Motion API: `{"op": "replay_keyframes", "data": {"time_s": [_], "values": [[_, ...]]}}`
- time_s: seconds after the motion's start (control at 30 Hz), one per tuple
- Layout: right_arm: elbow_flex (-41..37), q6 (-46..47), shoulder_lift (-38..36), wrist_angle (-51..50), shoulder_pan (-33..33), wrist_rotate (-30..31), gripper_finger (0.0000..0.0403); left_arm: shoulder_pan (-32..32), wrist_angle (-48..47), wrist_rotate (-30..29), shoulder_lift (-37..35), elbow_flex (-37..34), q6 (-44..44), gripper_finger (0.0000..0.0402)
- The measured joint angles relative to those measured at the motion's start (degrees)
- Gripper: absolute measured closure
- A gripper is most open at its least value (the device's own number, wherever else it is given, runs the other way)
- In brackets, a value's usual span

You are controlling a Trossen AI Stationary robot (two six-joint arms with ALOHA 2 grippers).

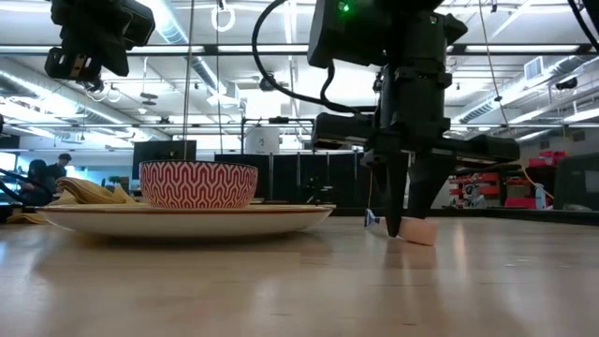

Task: Set table place
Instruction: Put the orange fork to the right side of the yellow plate

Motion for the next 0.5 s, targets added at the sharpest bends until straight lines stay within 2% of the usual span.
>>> {"op": "replay_keyframes", "data": {"time_s": [0.17,0.5], "values": [[-0.1,0.1,0.0,1.2,0.0,0.0,0.0324,0.0,0.0,0.0,0.0,0.0,0.0,0.0392],[-0.1,-0.8,0.1,4.4,0.0,0.0,0.0332,0.0,0.0,0.0,0.0,0.0,0.0,0.0392]]}}
